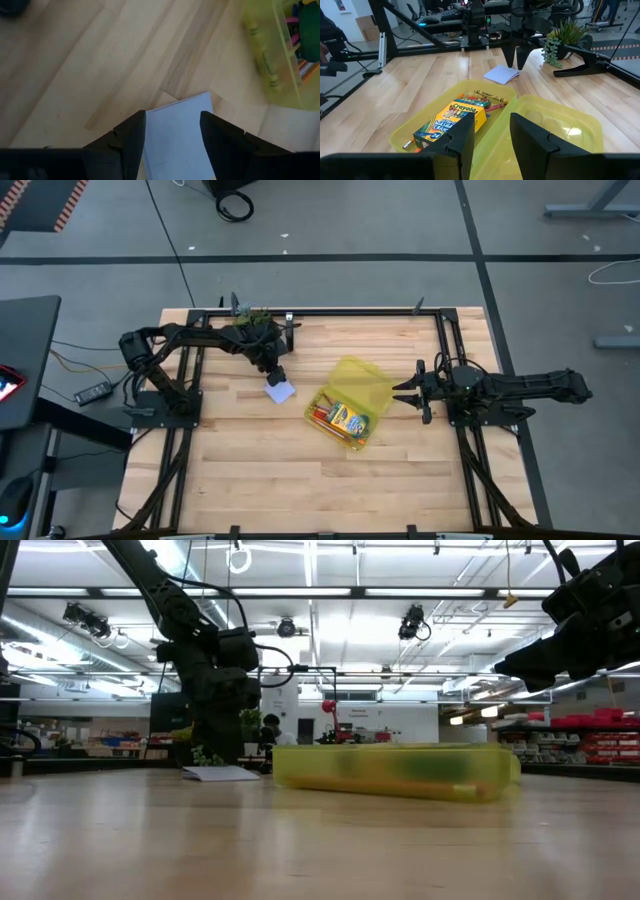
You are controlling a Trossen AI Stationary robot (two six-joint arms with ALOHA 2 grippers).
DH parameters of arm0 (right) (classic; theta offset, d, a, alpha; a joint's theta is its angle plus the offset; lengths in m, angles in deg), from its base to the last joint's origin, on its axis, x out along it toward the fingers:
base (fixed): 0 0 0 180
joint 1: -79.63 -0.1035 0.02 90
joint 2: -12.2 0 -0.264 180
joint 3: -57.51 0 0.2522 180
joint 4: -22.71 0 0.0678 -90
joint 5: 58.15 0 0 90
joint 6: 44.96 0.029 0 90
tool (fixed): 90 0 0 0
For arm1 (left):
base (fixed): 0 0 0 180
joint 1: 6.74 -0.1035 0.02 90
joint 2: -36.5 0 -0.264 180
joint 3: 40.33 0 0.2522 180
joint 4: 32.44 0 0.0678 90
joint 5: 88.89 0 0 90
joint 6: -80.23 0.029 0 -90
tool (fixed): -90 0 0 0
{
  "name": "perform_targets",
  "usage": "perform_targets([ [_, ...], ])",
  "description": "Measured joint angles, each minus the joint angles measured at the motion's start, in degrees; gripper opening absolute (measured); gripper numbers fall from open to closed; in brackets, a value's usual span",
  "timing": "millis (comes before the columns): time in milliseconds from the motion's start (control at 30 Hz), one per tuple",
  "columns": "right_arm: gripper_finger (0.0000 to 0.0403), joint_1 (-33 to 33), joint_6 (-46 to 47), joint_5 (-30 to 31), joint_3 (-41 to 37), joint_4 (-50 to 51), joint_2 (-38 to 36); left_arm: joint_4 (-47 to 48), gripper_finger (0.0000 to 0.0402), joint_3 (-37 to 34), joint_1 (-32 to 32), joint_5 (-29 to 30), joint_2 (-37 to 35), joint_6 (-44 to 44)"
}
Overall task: Pack school essentials
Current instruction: Put the white sticky notes into the yellow supply box
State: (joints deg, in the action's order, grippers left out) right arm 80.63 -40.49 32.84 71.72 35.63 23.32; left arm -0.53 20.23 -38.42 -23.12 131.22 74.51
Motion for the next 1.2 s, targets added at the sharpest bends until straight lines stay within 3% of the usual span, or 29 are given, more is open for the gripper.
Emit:
perform_targets([
  [867,0.0131,0.0,0.0,0.0,0.0,-0.02,0.0,-2.21,0.0172,-3.72,0.5,1.27,0.04,1.05],
  [1200,0.0131,0.0,0.0,0.0,0.0,-0.02,0.0,-3.5,0.0173,-3.74,0.77,-1.27,0.04,-0.14],
])
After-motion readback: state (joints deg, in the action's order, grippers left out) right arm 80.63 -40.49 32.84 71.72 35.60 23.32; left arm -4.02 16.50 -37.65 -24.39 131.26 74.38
